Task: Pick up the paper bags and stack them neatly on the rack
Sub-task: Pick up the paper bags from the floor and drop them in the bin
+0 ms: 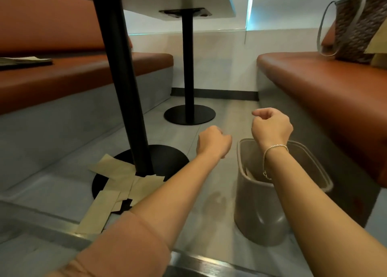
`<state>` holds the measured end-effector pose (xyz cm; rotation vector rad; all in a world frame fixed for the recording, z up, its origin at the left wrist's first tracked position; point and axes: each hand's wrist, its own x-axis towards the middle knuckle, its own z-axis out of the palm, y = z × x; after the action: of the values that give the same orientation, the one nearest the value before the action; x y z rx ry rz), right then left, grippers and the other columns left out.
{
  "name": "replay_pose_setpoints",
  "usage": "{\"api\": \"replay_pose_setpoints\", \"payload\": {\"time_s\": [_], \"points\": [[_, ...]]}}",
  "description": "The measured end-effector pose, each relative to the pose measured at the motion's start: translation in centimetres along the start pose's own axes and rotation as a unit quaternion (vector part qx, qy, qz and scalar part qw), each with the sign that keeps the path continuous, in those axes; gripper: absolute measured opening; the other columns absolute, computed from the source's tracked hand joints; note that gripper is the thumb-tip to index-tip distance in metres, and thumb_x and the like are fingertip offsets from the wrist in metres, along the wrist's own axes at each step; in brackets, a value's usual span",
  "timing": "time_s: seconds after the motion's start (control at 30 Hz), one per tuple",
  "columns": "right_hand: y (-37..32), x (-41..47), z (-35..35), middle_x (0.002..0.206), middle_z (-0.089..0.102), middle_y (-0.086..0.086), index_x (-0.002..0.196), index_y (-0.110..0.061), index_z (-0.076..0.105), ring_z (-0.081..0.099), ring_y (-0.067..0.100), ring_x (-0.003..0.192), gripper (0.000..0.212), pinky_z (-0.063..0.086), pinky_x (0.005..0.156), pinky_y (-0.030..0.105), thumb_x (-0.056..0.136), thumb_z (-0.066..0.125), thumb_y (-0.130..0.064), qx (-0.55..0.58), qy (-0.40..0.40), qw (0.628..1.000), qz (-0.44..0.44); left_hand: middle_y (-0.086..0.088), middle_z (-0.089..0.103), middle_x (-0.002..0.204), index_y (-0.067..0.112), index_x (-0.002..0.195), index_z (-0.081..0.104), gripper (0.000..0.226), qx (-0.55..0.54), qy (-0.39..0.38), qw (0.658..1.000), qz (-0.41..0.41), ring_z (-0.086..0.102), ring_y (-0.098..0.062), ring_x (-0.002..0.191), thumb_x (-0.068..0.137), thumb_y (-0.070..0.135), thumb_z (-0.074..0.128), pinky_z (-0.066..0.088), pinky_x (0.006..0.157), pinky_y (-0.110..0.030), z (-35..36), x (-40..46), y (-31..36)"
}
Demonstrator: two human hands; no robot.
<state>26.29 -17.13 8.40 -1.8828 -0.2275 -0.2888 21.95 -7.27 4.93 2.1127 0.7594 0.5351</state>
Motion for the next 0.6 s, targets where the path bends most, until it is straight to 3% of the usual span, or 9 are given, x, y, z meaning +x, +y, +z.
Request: {"api": "replay_pose_setpoints", "payload": {"time_s": [0.1,0.2,0.3,0.47,0.53,0.6], "points": [[0.3,-1.4,2.3,0.100,0.066,0.000,0.097,-0.020,0.068,0.057,0.013,0.088,0.026,0.045,0.079,0.023,0.089,0.048,-0.006,0.002,-0.050,0.999,-0.010,-0.005,0.058,0.078,0.022,0.075,0.053,0.010,0.059,-0.006,0.998,-0.005,0.067,-0.031,0.076,0.085,0.021,0.052,0.055,0.075,-0.042,-1.7,0.6,-3.2],[1.1,-3.2,5.3,0.096,0.065,-0.001,0.097,-0.019,0.068,0.059,0.016,0.089,0.026,0.047,0.084,0.026,0.088,0.047,-0.006,-0.018,-0.118,0.992,-0.028,-0.007,0.066,0.092,0.015,0.088,0.065,0.016,0.117,-0.021,0.992,-0.043,0.065,-0.028,0.084,0.088,0.023,0.052,0.056,0.080,-0.039,-3.8,1.7,-8.3],[3.0,-5.3,8.9,0.092,0.065,0.001,0.095,-0.019,0.069,0.055,0.013,0.080,0.022,0.040,0.073,0.020,0.088,0.051,-0.008,-0.055,-0.203,0.977,-0.033,-0.008,0.064,0.108,0.012,0.103,0.068,0.026,0.178,-0.016,0.979,-0.099,0.062,-0.027,0.096,0.090,0.030,0.055,0.054,0.085,-0.037,-6.4,2.7,-14.7],[8.0,-8.9,15.0,0.100,0.068,0.002,0.094,-0.017,0.069,0.056,0.012,0.084,0.018,0.039,0.072,0.018,0.089,0.054,-0.009,-0.117,-0.351,0.929,0.018,-0.015,0.061,0.112,0.004,0.096,0.059,0.022,0.260,-0.025,0.942,-0.211,0.058,-0.027,0.101,0.094,0.022,0.047,0.043,0.070,-0.030,-10.1,2.4,-25.1],[9.9,-10.4,16.8,0.101,0.065,0.002,0.097,-0.015,0.068,0.057,0.014,0.091,0.016,0.039,0.076,0.018,0.089,0.055,-0.009,-0.134,-0.394,0.908,0.039,-0.015,0.060,0.115,0.006,0.091,0.058,0.018,0.287,-0.051,0.929,-0.229,0.056,-0.027,0.105,0.093,0.021,0.048,0.042,0.074,-0.030,-10.4,2.0,-28.0],[11.6,-11.8,18.4,0.097,0.061,0.001,0.098,-0.015,0.067,0.057,0.016,0.093,0.016,0.041,0.081,0.021,0.090,0.054,-0.010,-0.159,-0.426,0.889,0.055,-0.016,0.058,0.120,0.004,0.109,0.058,0.025,0.282,-0.060,0.929,-0.233,0.054,-0.029,0.110,0.093,0.022,0.051,0.044,0.084,-0.031,-9.9,1.9,-30.1]]}}
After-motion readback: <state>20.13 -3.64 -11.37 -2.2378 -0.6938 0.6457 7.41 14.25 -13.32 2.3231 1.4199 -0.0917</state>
